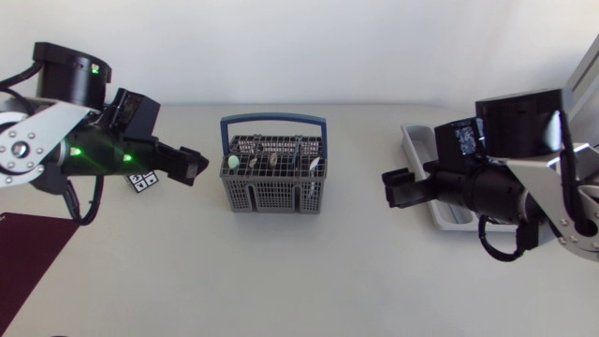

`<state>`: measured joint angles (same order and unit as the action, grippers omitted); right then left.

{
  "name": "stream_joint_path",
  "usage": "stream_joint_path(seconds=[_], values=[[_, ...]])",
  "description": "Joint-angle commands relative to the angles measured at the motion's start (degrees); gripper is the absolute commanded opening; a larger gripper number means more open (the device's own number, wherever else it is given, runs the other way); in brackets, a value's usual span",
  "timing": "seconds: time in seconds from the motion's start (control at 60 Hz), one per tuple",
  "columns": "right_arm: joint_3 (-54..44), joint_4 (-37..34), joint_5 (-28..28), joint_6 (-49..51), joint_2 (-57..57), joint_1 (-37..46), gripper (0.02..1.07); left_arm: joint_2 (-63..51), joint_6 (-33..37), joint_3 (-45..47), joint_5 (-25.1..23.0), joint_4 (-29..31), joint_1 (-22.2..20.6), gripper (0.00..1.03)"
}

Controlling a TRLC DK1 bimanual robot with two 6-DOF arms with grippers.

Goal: Transfer all utensils from the basket to the drawer tray.

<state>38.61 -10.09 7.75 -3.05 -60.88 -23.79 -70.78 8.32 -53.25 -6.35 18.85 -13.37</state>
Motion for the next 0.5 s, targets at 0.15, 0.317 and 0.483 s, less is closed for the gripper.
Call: stream_joint_path(seconds=[0.15,0.317,0.483], values=[[6.5,-7.5,-2.5,-0.9,-6.1,-1.8,1.02,-11.0,4.3,-8.9,-6.9,1.5,0.5,0.90],[7.6,-9.5,-9.7,4.2,-7.1,-1.8,1.02,-17.1,6.6,-13.1,-9.3,1.5,0.2,0.78],[8.3,-11.3,-11.9,8.9,-9.3,-1.8,1.02,-21.6,6.8,-16.4,-11.6,1.7,0.3,0.59]])
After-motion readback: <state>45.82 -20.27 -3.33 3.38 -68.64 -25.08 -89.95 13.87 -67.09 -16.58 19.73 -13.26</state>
